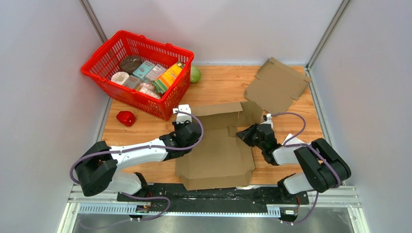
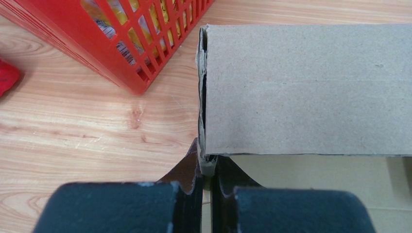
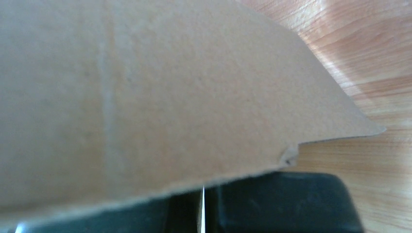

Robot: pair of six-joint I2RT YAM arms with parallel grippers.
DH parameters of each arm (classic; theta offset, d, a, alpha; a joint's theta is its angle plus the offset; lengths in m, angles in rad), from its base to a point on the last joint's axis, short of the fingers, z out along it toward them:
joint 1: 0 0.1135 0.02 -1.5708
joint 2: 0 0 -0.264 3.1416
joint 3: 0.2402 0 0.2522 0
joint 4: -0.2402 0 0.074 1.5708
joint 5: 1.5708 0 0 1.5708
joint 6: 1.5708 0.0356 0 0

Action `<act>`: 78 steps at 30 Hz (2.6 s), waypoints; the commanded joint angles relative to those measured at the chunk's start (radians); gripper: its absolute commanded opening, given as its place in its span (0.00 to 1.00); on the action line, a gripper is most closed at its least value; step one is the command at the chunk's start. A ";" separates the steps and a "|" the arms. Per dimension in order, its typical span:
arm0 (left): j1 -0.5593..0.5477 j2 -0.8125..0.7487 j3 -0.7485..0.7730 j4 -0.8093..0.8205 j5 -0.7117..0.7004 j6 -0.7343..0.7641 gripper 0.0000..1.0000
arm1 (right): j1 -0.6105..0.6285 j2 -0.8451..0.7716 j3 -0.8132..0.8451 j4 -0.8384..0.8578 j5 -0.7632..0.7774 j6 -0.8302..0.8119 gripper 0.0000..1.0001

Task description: Fold the paper box

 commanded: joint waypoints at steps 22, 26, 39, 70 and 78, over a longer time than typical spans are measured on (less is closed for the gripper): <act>0.001 -0.061 -0.129 0.003 0.053 0.029 0.00 | -0.022 -0.586 0.167 -0.830 -0.012 -0.297 0.00; 0.001 -0.036 -0.108 -0.003 0.064 0.032 0.00 | -0.020 -0.473 0.089 -0.641 -0.012 -0.226 0.00; 0.001 -0.035 -0.115 -0.010 0.069 0.018 0.00 | -0.024 -0.368 0.038 -0.711 0.193 -0.138 0.07; 0.001 -0.028 -0.107 0.006 0.067 0.055 0.00 | 0.065 -0.460 0.373 -0.855 0.273 -0.527 0.00; 0.001 -0.035 -0.107 0.000 0.063 0.053 0.00 | 0.134 -0.454 0.419 -0.976 0.233 -0.412 0.00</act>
